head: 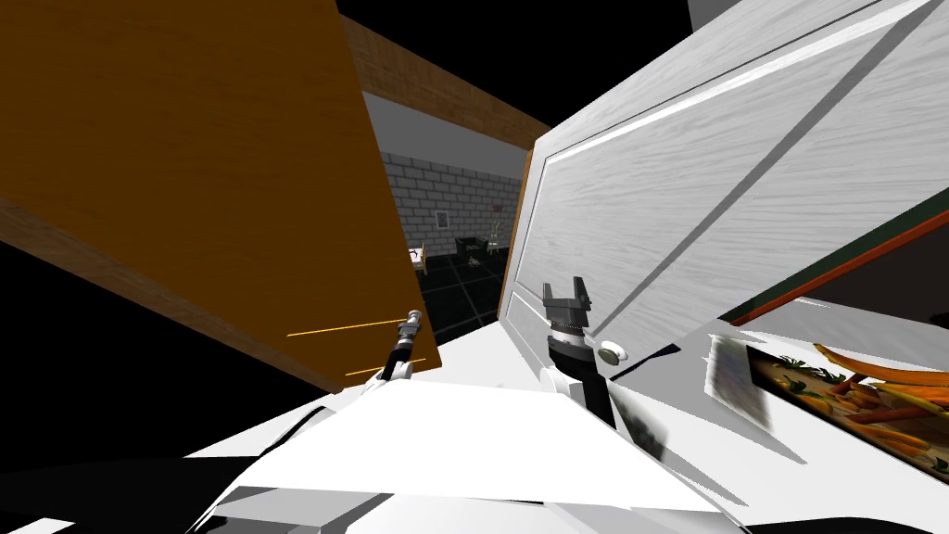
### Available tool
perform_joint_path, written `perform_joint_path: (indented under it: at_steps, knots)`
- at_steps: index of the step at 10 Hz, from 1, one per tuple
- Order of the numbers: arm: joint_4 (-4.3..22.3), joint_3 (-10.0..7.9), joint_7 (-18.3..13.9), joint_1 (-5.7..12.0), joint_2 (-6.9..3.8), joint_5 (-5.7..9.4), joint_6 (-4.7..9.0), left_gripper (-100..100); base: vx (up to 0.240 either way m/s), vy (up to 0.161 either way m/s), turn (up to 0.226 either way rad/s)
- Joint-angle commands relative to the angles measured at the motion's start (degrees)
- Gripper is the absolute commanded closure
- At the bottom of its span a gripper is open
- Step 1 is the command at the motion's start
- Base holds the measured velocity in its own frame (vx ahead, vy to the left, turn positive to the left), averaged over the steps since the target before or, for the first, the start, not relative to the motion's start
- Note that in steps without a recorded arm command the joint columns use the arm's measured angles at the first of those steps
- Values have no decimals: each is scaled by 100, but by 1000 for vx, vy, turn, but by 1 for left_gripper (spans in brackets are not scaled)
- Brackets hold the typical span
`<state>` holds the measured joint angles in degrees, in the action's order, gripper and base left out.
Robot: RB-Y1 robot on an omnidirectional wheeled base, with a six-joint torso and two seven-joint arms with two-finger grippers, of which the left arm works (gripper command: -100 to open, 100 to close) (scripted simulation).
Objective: Pull the door open
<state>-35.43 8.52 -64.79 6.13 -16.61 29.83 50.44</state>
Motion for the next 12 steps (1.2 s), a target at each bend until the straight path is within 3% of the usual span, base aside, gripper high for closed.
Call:
perform_joint_path:
  at_steps: [1,5,6,12]
  knots:
    - [-73,43,-245,-109,28,60,-123,100,-24,14,-20]
    - [-43,106,-853,-58,30,197,-140,100,-31,24,-34]
    - [-43,106,-853,-58,30,197,-140,100,-21,20,-18]
    - [-7,180,-1632,1,33,358,-161,100,-21,21,-25]
